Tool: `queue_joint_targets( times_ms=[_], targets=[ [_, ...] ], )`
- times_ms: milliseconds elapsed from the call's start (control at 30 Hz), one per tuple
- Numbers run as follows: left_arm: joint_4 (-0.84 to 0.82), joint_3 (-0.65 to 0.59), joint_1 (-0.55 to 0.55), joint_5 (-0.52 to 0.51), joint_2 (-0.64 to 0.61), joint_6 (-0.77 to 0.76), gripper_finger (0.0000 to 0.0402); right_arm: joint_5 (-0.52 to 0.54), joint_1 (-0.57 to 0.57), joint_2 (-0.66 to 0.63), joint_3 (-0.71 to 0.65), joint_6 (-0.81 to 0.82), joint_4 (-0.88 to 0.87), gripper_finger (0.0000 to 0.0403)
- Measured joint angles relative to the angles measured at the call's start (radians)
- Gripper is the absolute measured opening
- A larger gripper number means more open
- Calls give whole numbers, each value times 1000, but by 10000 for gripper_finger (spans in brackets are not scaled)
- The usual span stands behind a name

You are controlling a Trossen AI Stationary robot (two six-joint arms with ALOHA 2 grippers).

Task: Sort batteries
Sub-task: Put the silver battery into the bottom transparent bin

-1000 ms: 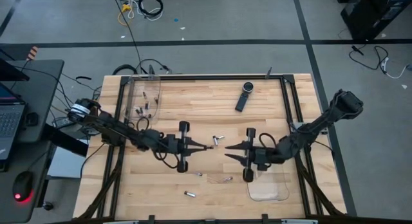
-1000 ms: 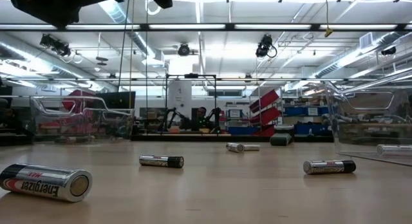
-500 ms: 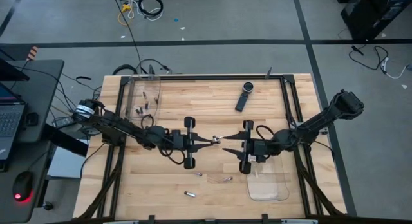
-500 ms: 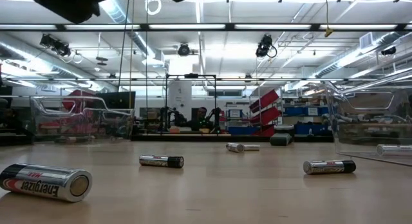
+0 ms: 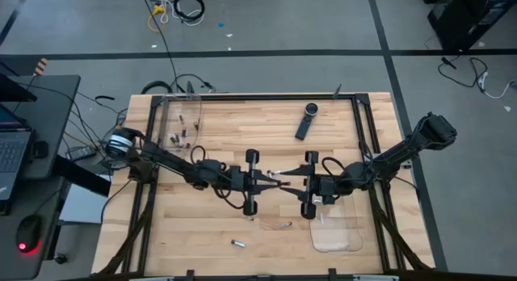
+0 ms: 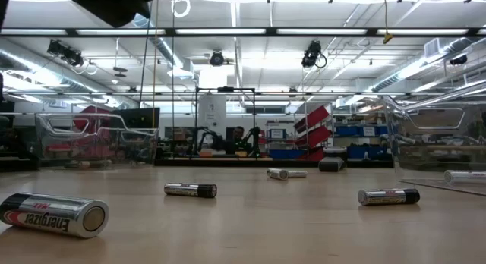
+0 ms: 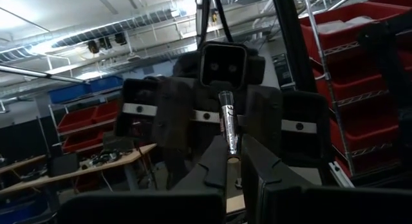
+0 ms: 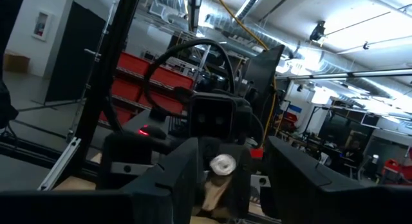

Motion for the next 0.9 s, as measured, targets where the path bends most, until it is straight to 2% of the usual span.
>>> queue_joint_targets(
  times_ms=[300, 600, 767, 900],
  targets=[
    [1, 10, 0, 11, 11, 8, 12, -4, 0, 0, 0, 3, -15, 157],
    [1, 10, 0, 11, 11, 7, 14, -35, 0, 0, 0, 4, -19, 87],
    [1, 9, 1, 15, 11, 2, 37, -37, 0, 0, 0, 0, -27, 27],
    [-7, 9, 0, 15, 11, -1, 75, -37, 0, 0, 0, -7, -37, 20]
  ],
)
